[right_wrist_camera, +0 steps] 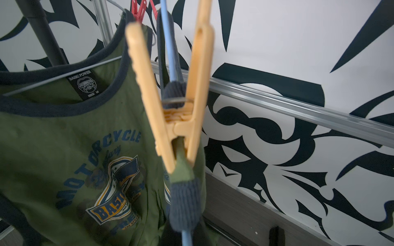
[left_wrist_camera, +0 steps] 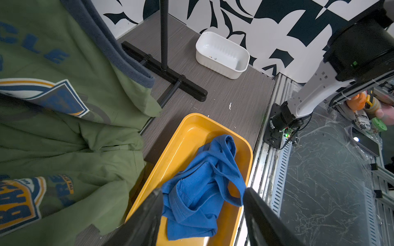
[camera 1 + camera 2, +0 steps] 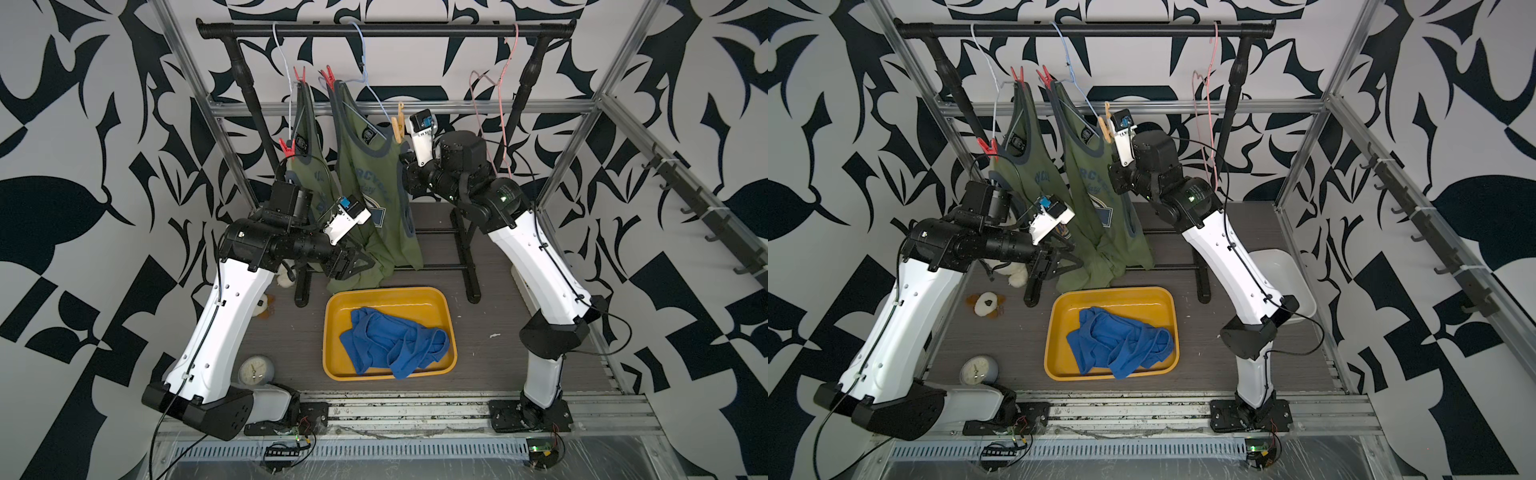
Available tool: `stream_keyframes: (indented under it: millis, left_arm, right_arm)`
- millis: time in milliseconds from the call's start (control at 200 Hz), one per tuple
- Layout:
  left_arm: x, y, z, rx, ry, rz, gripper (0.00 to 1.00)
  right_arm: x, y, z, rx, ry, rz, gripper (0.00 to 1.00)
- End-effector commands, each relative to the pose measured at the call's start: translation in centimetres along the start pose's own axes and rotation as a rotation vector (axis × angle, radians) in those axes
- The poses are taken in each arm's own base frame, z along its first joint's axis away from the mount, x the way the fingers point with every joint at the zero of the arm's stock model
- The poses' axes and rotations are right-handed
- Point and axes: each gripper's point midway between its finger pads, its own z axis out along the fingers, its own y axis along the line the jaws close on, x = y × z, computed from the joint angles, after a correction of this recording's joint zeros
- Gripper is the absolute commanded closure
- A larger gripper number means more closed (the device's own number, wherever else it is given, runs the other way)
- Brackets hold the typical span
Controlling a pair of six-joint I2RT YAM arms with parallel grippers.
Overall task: Remove the clothespins securing tank tops to the hanger
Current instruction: Pick up the hanger from the clothesline.
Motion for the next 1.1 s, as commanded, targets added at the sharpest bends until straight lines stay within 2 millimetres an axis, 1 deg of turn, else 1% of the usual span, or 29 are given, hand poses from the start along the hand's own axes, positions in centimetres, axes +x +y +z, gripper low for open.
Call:
stream_keyframes:
  millis: [0, 270, 455, 560, 800, 950, 1095]
  left_arm:
    - [0.5, -0.3, 0.0, 0.008, 0.014, -0.010, 0.36]
    - [-0.1, -0.5, -0.6, -0.002, 0.000, 0.000, 0.36]
    - [-0.3, -0.6, -0.9, -0.008, -0.005, 0.005, 0.36]
    - [-0.4, -0.7, -1.1, -0.013, -0.005, 0.008, 0.36]
    - [-0.7, -0.6, -1.2, -0.017, -0.010, 0.013, 0.36]
    - [-0.8, -0.7, -1.3, -0.015, -0.010, 0.013, 0.35]
    - [-0.7, -0.9, -1.4, -0.011, -0.009, 0.016, 0.35]
  right_arm:
    - [-5.7, -0.5, -3.5, -0.014, -0.194, 0.046, 1.00]
    - [-7.1, -1.6, -4.6, 0.006, -0.274, 0.090, 1.00]
    - [-7.4, -2.4, -4.3, 0.007, -0.305, 0.123, 1.00]
    - [-7.8, -2.4, -4.3, -0.001, -0.340, 0.129, 1.00]
    - [-9.4, -2.6, -5.5, -0.008, -0.427, 0.136, 1.00]
    - [-10.4, -2.9, -6.6, -0.006, -0.465, 0.135, 1.00]
    - [-10.9, -2.9, -7.5, -0.007, -0.486, 0.130, 1.00]
